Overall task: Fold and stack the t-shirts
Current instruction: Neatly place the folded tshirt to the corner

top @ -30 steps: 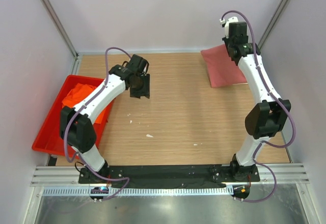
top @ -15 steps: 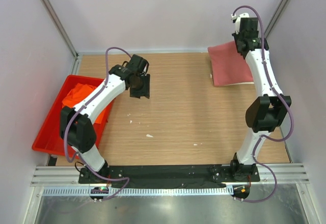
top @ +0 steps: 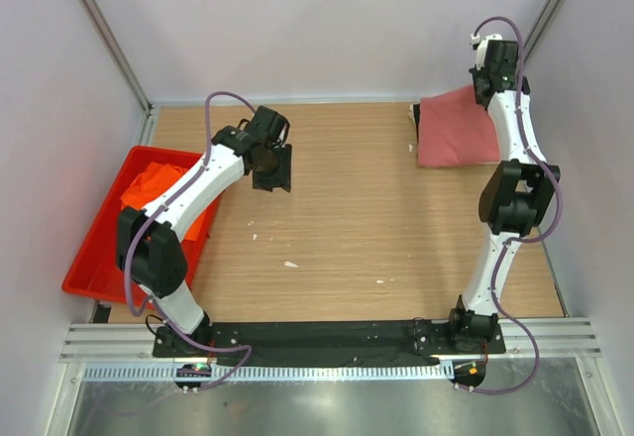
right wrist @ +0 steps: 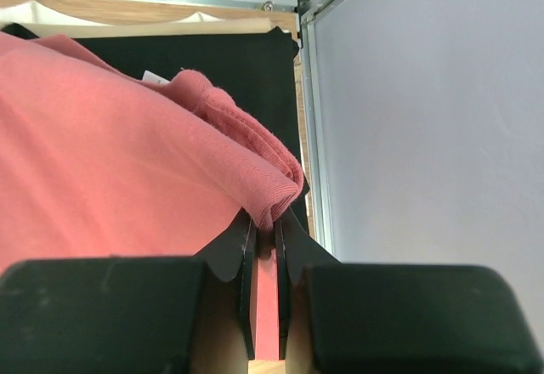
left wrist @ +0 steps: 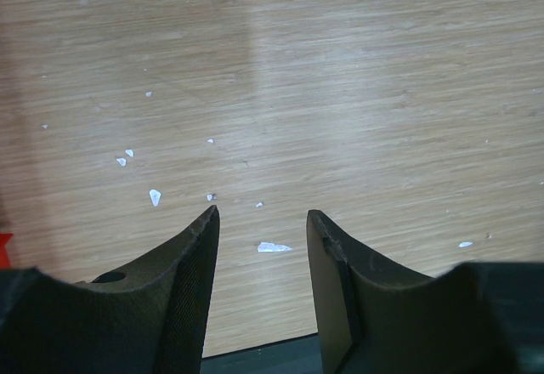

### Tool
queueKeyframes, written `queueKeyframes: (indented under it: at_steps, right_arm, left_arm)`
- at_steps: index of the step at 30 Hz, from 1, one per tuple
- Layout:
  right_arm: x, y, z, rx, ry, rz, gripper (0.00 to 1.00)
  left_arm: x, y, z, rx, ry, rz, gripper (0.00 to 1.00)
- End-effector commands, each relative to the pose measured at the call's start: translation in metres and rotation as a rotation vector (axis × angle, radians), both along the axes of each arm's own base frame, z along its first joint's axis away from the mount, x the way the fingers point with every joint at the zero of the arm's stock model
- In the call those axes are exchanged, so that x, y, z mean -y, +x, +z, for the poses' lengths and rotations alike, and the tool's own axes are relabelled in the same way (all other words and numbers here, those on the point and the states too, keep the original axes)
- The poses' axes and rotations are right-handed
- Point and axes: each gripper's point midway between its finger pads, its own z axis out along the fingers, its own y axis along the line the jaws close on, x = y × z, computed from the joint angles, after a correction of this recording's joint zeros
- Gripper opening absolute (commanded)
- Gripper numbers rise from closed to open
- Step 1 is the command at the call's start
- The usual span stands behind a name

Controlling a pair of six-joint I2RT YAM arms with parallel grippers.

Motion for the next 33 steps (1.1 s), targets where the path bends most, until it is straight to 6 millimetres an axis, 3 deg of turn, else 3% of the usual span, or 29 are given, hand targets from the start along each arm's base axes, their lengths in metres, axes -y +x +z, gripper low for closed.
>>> queueKeyframes:
  at_steps: [1, 6, 16, 21, 23, 26, 27, 33]
  right_arm:
    - [0.014, 0.023, 0.037, 0.144, -0.037, 0.007, 0.01]
    - [0.028, 0.029, 0.028, 0.140, -0.062, 0.000, 0.01]
    - [0.046, 0.043, 0.027, 0.206, -0.085, -0.030, 0.01]
    - [0.054, 0.049, 0.011, 0.201, -0.095, -0.071, 0.11]
    - [0.062, 0.051, 0.007, 0.201, -0.111, -0.109, 0.17]
    - [0.075, 0.046, 0.013, 0.209, -0.148, -0.185, 0.45]
    - [0.076, 0.044, 0.024, 0.234, -0.151, -0.196, 0.58]
    - [0.060, 0.015, 0.064, 0.348, 0.036, -0.299, 0.77]
  left_arm:
    - [0.001, 0.005, 0.007, 0.029, -0.006, -0.015, 0.47]
    - [0.003, 0.007, 0.005, 0.024, -0.008, -0.017, 0.47]
    - [0.005, 0.007, 0.002, 0.012, -0.015, -0.017, 0.47]
    - [0.005, 0.008, 0.001, 0.009, -0.013, -0.018, 0.47]
    - [0.006, 0.007, 0.001, 0.006, -0.013, -0.019, 0.47]
    - [0.005, 0.007, 0.002, 0.007, -0.014, -0.016, 0.47]
    - [0.005, 0.007, 0.003, 0.009, -0.018, -0.014, 0.47]
    - [0.022, 0.004, 0.031, 0.063, -0.141, -0.049, 0.48]
